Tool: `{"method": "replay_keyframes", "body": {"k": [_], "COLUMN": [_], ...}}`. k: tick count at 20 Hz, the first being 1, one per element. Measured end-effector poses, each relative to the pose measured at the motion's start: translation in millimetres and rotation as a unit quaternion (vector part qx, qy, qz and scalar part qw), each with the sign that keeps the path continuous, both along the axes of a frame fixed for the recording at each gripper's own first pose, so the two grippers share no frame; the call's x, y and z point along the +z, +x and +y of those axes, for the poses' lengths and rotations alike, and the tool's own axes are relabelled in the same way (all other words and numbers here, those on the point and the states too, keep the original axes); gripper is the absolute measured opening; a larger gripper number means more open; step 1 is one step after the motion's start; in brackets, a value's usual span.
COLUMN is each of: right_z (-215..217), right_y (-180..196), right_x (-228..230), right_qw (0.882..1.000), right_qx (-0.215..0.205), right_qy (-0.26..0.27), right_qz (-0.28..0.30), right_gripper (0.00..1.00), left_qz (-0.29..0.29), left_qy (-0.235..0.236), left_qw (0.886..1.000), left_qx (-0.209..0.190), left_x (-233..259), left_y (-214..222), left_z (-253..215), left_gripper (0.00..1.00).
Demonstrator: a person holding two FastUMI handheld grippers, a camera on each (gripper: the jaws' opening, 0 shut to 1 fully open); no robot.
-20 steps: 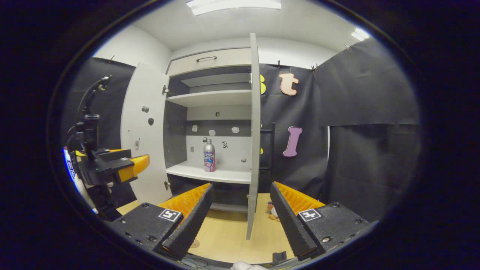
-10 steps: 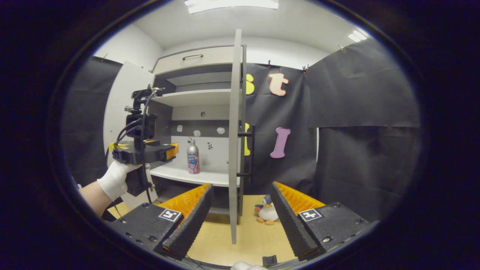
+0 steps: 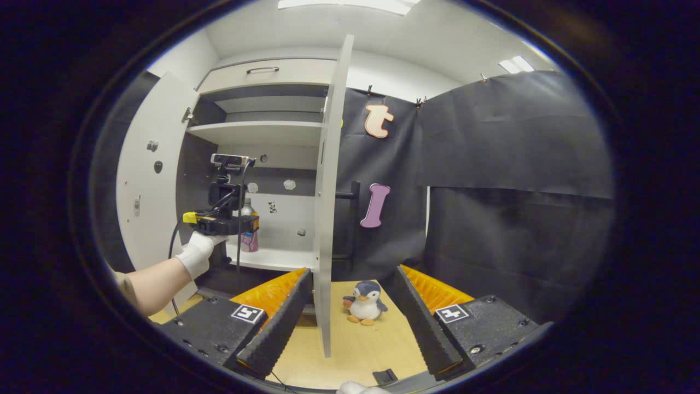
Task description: Grasp the bottle in the cabinet with the left hand and place it on the coaster, then close the right door with the right hand and the left door with the left hand.
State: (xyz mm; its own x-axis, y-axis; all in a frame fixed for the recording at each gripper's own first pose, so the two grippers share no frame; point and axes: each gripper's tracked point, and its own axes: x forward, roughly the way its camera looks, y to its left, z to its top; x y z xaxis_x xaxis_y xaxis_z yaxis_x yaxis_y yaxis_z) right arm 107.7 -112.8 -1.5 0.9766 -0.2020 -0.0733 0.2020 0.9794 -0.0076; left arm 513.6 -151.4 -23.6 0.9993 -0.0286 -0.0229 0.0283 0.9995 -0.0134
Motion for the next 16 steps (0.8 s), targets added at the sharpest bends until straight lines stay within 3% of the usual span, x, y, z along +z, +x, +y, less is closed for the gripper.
{"method": "replay_keyframes", "body": {"k": [8,10,15,16], "right_z": [11.0,8.6,1.7,0.2], "right_y": [10.7,12.1,5.9,3.5], "right_x": [-8.9,-9.9,-11.7,-13.4], "right_qw": [1.0,1.0,1.0,1.0], "right_qx": [-0.004,-0.003,-0.002,0.004], "right_qy": [-0.001,0.0,0.007,0.01], "right_qz": [0.009,0.008,0.006,0.006], "right_gripper": [0.99,0.99,0.99,1.0], "left_qz": [0.026,0.025,-0.008,-0.013], "left_qy": [0.001,0.004,0.006,0.007], "left_qw": [1.0,1.0,1.0,1.0], "left_qx": [0.0,0.002,-0.016,-0.022], "left_x": [-27.1,-25.9,7.7,14.4], "left_y": [28.7,27.4,-12.6,-25.8], "left_z": [4.1,6.8,4.2,1.2], "left_gripper": [0.98,0.8,0.78,0.82]}}
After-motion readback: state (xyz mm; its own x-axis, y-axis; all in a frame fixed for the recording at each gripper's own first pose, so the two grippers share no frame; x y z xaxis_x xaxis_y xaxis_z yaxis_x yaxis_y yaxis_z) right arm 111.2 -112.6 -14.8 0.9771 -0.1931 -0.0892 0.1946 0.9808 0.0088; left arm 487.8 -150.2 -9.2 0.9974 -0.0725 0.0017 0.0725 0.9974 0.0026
